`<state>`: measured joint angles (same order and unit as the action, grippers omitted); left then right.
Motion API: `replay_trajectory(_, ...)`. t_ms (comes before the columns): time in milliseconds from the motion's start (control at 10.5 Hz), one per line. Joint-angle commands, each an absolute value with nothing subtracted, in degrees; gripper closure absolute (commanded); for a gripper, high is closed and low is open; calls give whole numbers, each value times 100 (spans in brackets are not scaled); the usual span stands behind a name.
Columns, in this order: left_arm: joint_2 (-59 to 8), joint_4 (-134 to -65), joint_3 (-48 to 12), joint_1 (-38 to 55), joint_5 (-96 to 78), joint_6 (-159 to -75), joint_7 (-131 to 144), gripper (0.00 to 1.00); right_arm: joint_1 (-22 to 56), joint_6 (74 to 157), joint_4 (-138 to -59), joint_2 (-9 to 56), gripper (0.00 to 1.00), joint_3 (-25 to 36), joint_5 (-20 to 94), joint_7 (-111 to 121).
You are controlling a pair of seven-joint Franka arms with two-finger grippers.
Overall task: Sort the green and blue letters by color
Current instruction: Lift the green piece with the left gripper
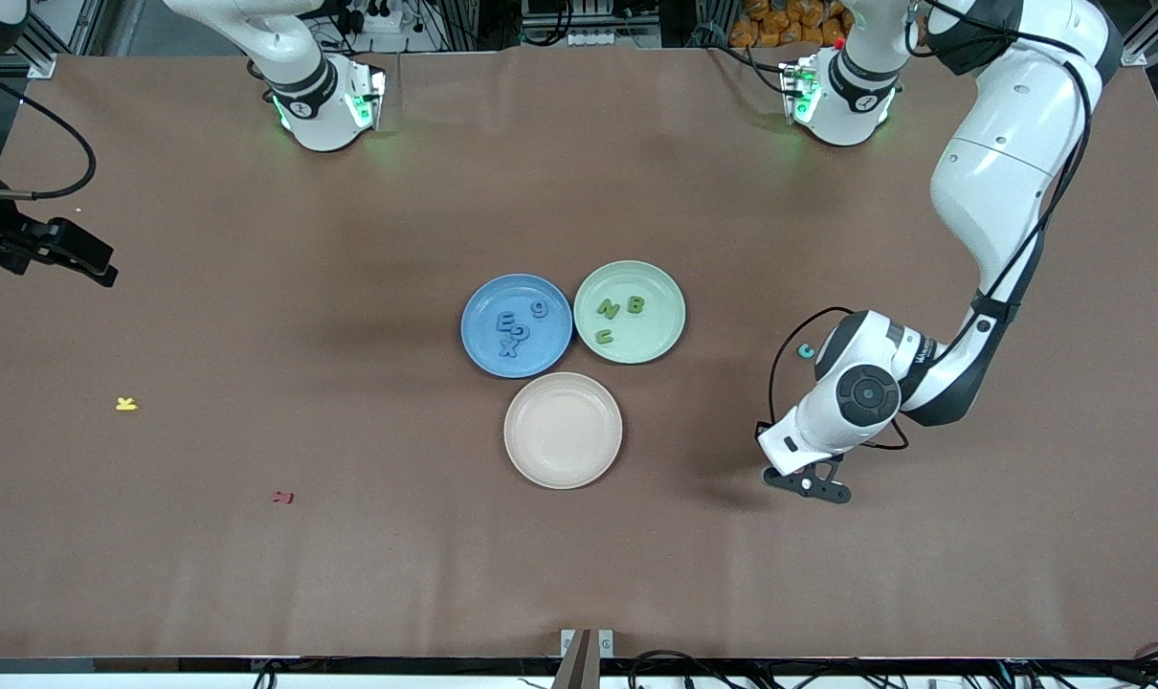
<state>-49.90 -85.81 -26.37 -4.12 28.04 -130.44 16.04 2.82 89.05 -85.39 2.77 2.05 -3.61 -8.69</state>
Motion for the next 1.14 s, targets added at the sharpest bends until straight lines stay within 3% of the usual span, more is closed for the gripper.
replay_trajectory(0,-5045,-8464,-2610,-387,2777,-13052,1476,83,334,8895,-8639,228,0,176,-308,-914)
replay_trajectory(379,-4983,-8446,-2610,-352,2777,-13043,1512,100,334,8947,-8648,308,0,158,-308,-914)
replay_trajectory(1043,-4913,-8429,-2619,-352,2760,-13034,1512,100,484,9018,-8648,308,0,141,-115,-923)
